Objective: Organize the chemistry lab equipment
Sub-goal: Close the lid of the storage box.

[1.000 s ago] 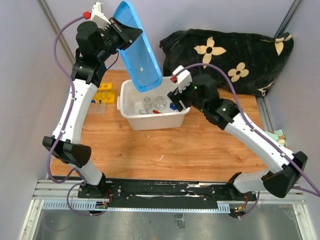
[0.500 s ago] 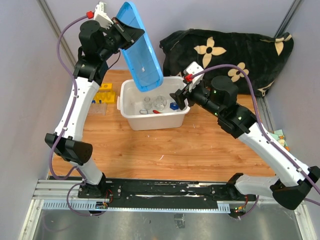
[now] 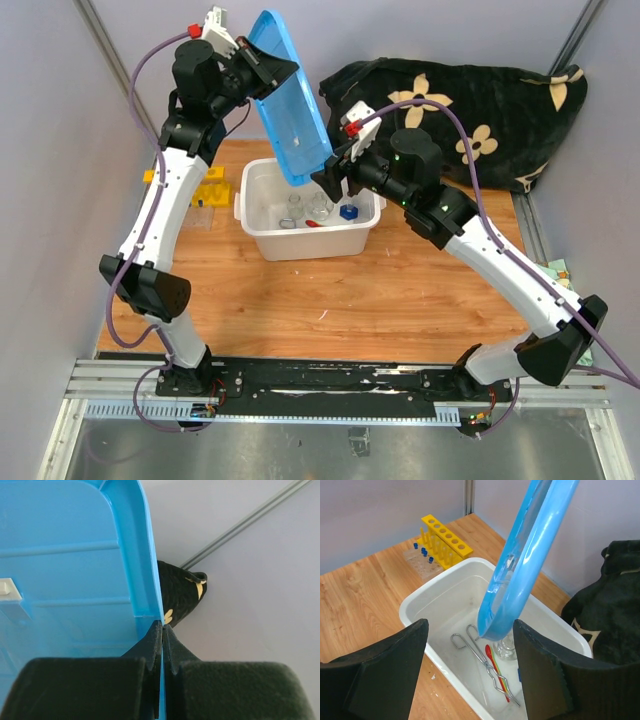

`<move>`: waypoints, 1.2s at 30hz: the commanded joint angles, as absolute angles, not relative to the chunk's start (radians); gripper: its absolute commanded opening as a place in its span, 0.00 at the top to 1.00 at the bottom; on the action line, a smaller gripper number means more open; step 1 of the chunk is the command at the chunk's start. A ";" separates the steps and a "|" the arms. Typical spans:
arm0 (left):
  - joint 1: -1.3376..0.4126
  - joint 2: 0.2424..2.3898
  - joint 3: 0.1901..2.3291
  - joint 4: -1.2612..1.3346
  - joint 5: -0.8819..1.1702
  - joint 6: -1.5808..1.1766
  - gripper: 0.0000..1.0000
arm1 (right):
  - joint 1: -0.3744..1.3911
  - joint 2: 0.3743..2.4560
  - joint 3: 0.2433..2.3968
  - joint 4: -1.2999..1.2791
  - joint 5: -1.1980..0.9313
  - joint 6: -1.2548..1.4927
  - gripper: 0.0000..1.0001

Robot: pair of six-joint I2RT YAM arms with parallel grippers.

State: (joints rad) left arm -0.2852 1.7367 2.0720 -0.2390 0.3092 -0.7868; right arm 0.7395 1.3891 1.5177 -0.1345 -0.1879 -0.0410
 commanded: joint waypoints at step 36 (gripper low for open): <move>-0.322 1.758 2.160 -0.172 0.339 -0.804 1.00 | 0.706 1.418 1.537 -0.060 -0.065 -0.088 0.28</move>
